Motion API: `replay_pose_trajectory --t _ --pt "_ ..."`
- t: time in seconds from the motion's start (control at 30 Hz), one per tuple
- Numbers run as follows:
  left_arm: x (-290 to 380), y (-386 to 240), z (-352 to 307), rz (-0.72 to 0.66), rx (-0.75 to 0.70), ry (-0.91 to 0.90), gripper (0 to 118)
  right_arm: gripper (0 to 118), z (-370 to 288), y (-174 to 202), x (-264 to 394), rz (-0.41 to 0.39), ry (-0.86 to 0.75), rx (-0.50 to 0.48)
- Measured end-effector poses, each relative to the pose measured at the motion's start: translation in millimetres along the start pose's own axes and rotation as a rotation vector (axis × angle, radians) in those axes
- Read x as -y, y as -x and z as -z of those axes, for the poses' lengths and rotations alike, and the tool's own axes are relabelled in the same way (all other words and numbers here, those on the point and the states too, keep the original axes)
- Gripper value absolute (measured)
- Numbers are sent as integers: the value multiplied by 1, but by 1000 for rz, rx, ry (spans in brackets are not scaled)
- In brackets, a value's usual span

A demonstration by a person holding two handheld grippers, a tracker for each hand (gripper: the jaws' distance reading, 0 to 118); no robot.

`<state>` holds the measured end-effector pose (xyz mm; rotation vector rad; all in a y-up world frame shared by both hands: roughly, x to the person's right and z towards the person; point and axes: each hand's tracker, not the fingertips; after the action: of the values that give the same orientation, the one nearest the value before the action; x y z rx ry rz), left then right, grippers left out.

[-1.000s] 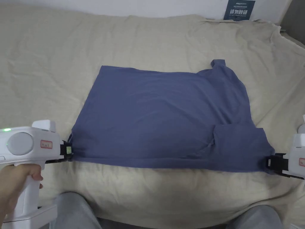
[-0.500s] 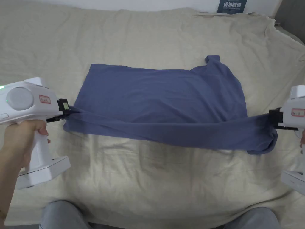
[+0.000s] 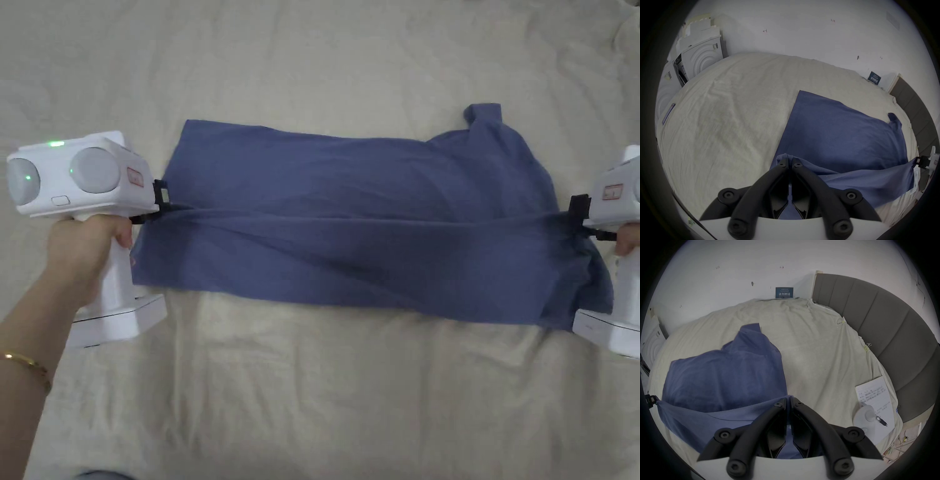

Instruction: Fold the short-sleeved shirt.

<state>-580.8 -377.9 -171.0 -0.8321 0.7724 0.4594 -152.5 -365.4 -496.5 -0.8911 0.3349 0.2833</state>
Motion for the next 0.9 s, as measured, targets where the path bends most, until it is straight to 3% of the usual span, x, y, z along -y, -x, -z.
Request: replay_pose_trajectory --t 0.17,0.23,0.27,0.3,0.33,0.37,0.43,0.47,0.5,0.67,0.77,0.9 --pt "-7 -6 31 -1 -13 33 3 3 29 8 1 -8 51 23" --pt "-4 -6 36 -25 -16 30 28 4 34 10 4 -23 61 35" --pt "-2 -5 36 -31 -26 25 58 5 35 11 5 -29 58 38" --pt "-1 -5 35 -32 -36 22 83 11 36 11 6 -29 59 40" --pt "-1 -4 33 -30 -40 19 103 29 34 9 6 -27 60 39" --pt "0 -1 28 -33 -44 8 108 36 31 8 6 -16 55 36" --pt "-2 4 13 -65 -18 -49 115 56 22 2 3 4 50 13" --pt "-4 8 4 -85 15 -72 118 91 14 1 3 10 30 10" --pt "-8 11 -7 -93 43 -83 118 104 3 -1 1 7 -21 22" --pt "-5 9 -67 10 34 -249 118 107 -66 -11 -3 -43 -211 -19" --pt "12 3 -100 52 30 -324 118 107 -117 -20 13 -10 -416 -72" --pt "47 -8 -135 85 48 -434 118 108 -171 -22 48 38 -541 -149"
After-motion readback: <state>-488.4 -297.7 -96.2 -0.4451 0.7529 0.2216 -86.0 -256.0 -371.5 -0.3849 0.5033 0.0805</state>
